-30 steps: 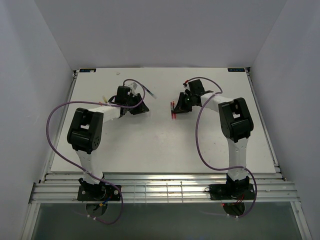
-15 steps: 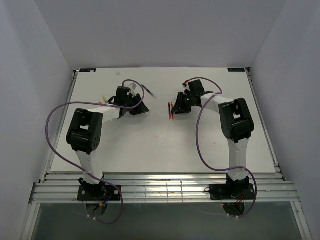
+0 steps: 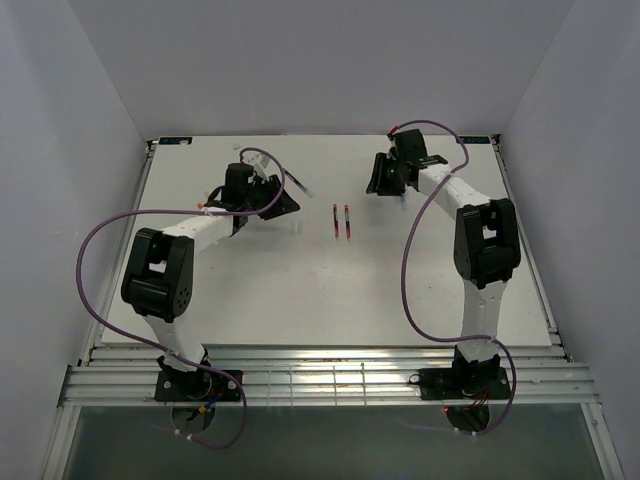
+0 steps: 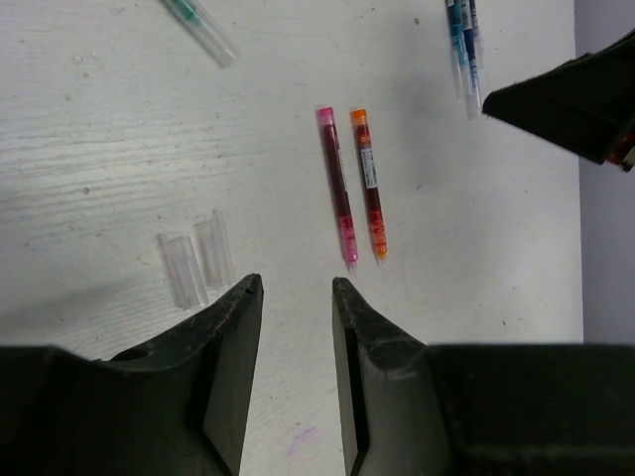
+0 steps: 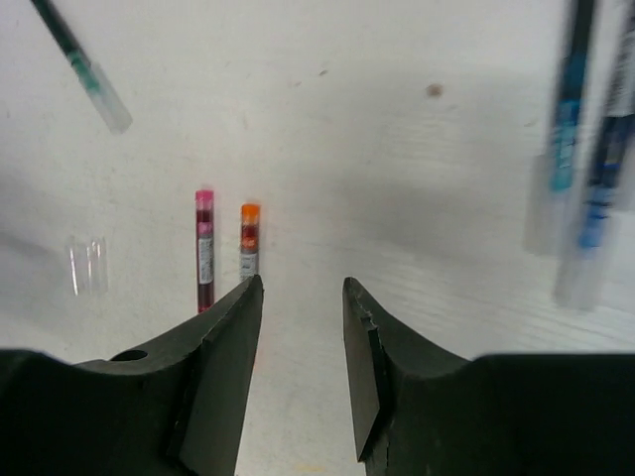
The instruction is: Open the pen caps
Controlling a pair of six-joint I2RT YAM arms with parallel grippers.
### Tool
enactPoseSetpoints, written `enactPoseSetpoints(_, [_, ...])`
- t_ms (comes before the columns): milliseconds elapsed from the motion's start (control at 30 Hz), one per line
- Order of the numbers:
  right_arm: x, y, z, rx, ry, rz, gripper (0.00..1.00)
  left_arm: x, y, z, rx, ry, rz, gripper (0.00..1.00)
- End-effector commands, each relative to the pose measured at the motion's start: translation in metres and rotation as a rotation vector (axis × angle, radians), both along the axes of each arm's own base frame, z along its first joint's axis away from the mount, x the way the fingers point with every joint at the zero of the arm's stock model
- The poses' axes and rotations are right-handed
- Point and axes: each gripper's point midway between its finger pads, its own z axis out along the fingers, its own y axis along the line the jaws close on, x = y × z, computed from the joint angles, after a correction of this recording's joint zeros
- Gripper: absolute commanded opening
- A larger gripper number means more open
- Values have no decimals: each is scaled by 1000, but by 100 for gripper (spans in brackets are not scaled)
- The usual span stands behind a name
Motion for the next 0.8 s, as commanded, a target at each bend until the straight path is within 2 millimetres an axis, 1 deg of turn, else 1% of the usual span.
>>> enactPoseSetpoints(0, [23, -46, 28, -92, -65, -72, 45, -3, -6, 12, -57, -13, -30, 44])
enactPoseSetpoints(33, [29, -61, 25, -105, -64, -99, 45, -6, -10, 13, -83, -1, -40, 44])
enactPoseSetpoints(100, [41, -76, 22, -131, -71, -115, 45, -10, -17, 13, -114, -5, -59, 44])
enactPoseSetpoints(133, [47, -87, 22, -140, -75, -131, 45, -14, -20, 10, -126, 14, -64, 44])
enactPoseSetpoints(267, [71, -102, 21, -202, -106, -114, 46, -24, -34, 7, -122, 21, -92, 44])
enactPoseSetpoints(300, [76, -106, 12, -221, -97, -112, 46, -26, -37, 8, -124, 21, -98, 44])
enactPoseSetpoints(333, [84, -107, 19, -228, -122, -110, 46, -27, -38, 10, -125, 15, -102, 44])
enactPoseSetpoints(367, [88, -108, 20, -235, -130, -110, 47, -29, -40, 11, -126, 15, -106, 44])
enactPoseSetpoints(400, [92, -108, 13, -241, -128, -97, 47, -30, -42, 13, -128, 10, -112, 44])
enactPoseSetpoints(433, [100, -109, 19, -239, -149, -103, 47, -31, -43, 14, -127, 8, -114, 44])
enactPoseSetpoints(467, [104, -110, 19, -243, -156, -105, 47, -32, -45, 16, -129, 2, -117, 44])
enactPoseSetpoints(500, [108, -110, 13, -245, -155, -102, 47, -32, -45, 17, -132, 4, -115, 44])
enactPoseSetpoints(567, [118, -108, 17, -239, -193, -99, 46, -33, -46, 19, -137, 2, -118, 44])
enactPoseSetpoints(633, [125, -108, 15, -240, -213, -105, 45, -35, -48, 19, -141, 4, -124, 44])
enactPoseSetpoints(667, [131, -108, 18, -238, -239, -111, 45, -36, -50, 20, -141, 2, -127, 44])
enactPoseSetpoints(767, [139, -106, 13, -230, -259, -115, 42, -38, -52, 20, -141, 0, -132, 44])
